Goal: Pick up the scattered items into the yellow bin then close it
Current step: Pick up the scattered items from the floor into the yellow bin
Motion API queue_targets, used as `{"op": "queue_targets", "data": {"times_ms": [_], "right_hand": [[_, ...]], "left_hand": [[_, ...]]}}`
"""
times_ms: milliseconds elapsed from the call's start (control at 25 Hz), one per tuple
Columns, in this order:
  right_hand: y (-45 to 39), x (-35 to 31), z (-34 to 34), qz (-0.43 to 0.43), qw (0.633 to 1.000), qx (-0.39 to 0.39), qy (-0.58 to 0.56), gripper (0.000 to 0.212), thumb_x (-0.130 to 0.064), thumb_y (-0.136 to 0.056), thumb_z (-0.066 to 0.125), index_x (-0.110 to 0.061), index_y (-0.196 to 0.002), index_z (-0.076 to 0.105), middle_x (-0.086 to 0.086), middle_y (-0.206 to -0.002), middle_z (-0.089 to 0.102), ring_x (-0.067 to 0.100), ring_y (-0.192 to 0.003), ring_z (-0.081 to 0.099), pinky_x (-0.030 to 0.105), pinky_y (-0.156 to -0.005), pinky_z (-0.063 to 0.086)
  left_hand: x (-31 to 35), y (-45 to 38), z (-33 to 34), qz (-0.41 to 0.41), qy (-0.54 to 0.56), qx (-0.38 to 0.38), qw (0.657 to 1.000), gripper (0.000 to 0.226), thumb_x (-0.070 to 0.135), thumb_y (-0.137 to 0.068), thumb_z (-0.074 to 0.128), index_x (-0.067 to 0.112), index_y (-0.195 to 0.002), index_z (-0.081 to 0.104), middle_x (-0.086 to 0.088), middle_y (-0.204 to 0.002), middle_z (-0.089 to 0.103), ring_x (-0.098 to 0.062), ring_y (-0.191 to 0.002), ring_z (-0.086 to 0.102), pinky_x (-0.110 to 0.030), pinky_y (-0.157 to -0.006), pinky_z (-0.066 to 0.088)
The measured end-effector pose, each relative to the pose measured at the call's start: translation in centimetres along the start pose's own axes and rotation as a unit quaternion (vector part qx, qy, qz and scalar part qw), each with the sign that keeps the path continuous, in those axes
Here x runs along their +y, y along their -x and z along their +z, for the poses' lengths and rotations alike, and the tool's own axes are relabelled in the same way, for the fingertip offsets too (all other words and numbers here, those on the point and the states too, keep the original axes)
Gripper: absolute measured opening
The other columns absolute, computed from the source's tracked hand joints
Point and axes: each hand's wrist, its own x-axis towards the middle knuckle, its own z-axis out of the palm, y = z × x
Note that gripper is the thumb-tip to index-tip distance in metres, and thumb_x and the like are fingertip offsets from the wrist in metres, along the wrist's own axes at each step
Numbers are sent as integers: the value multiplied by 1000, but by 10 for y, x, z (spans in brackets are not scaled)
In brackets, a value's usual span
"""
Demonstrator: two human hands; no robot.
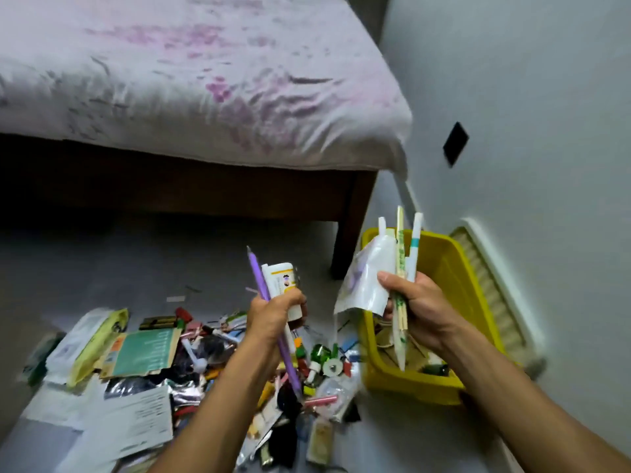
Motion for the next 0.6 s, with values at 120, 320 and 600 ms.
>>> {"op": "queue_targets", "data": {"times_ms": [120,320,600], "right_hand": [[-7,-30,-51,-26,998,60,-7,21,-10,-86,66,-2,-104,58,8,-60,54,15,-44,48,25,-41,42],[-42,-17,-108,72,981,166,65,22,-11,-90,65,-5,-109,56,8,-67,58,16,-46,56,27,-42,47],[-46,17,-112,130,974,167,79,20,-41,-92,61,-27,-103,52,-6,-99,51,13,-98,51,34,-92,42]], "left_hand": [[-2,1,81,-25,-15,-49,998,13,-4,-75,66,1,-86,63,-5,-53,63,-15,-47,59,-23,-44,49],[-30,-12,176,-133,-102,-140,976,50,22,-76,79,0,-118,61,-14,-91,70,-23,-70,67,-29,-55,50],[-48,-22,140,-162,-76,-159,971,53,55,-97,43,14,-130,55,-6,-111,69,-14,-103,67,-27,-81,53]]}}
